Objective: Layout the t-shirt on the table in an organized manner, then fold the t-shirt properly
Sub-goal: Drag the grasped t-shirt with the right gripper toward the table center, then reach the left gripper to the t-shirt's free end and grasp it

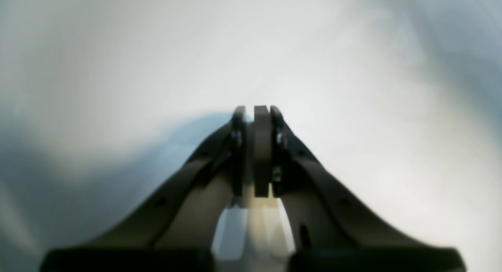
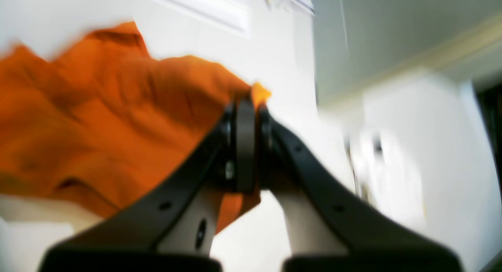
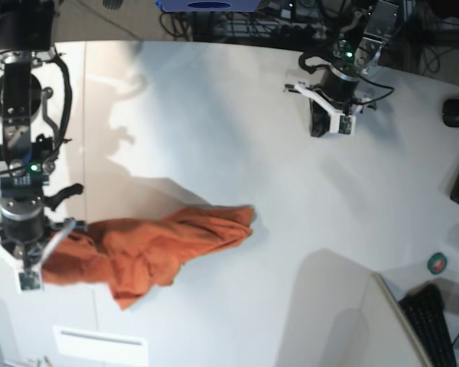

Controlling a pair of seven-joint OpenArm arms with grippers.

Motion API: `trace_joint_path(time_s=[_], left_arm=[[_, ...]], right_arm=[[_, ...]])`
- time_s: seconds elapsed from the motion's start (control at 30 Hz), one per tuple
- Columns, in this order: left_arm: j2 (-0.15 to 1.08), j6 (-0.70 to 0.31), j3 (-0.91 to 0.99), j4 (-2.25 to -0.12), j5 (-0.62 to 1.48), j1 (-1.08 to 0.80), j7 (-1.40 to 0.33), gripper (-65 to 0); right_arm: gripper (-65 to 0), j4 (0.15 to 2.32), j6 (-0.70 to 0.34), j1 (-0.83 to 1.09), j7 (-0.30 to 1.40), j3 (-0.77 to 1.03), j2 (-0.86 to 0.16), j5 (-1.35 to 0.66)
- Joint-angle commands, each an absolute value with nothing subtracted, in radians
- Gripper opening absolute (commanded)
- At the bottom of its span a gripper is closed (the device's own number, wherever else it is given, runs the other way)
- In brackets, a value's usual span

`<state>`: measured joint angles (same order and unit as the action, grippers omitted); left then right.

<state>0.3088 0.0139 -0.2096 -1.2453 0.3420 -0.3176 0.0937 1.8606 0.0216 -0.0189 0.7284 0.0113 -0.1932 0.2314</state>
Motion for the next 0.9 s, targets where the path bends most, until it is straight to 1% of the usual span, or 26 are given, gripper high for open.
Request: trace_joint_path(time_s=[0.0,0.13,0.3,0.43,0.5,0.53,0.57,0.63,0.7,0.77,0.87], left_arm=[[0.317,0.008,-0.208,-1.265,0.340,-0.308,0.116,-61.2],[0.317,0.008,-0.208,-1.273,0.340,-0.302,0.116,-61.4],[0.314,0.008,-0.209,-1.273,0.340,-0.278,0.116,-61.4],[0.312,0.008,-0.219,-1.274,0.340,-0.245,0.116,-60.7],[0.288,0.008,-0.225,-1.274,0.340,-0.216,0.116,-60.4],[0.268,0.008,-0.225,-1.274,0.332,-0.199,0.116,-58.9],[0.251,0.008,-0.225,-1.274,0.331,-0.179,0.116,-55.9],[0.217,0.008,-0.232,-1.271,0.331,-0.134,0.116,-44.4],[0.196,0.008,-0.275,-1.259,0.331,-0.076,0.116,-34.4],[0.188,0.007,-0.357,-1.224,0.331,-0.002,0.116,-26.3],[0.186,0.007,-0.542,-1.165,0.338,0.134,0.116,-16.3]], right_arm=[[-65.0,1.867,0.022,-0.039,0.696,0.036,-0.191,0.237],[-65.0,1.845,0.021,-0.038,0.696,0.127,-0.188,0.237],[-65.0,1.913,0.021,-0.038,0.699,0.145,-0.188,0.239],[-65.0,1.946,0.021,-0.021,0.693,0.255,-0.157,0.237],[-65.0,1.945,0.021,-0.007,0.693,0.274,-0.153,0.237],[-65.0,1.943,0.021,-0.001,0.693,0.272,-0.153,0.237],[-65.0,1.943,0.021,0.004,0.693,0.272,-0.153,0.237],[-65.0,1.942,0.021,0.010,0.693,0.272,-0.150,0.236],[-65.0,1.942,0.021,0.013,0.693,0.271,-0.133,0.236],[-65.0,1.942,0.021,0.015,0.694,0.272,-0.117,0.236],[-65.0,1.940,0.021,0.016,0.699,0.272,-0.111,0.236]])
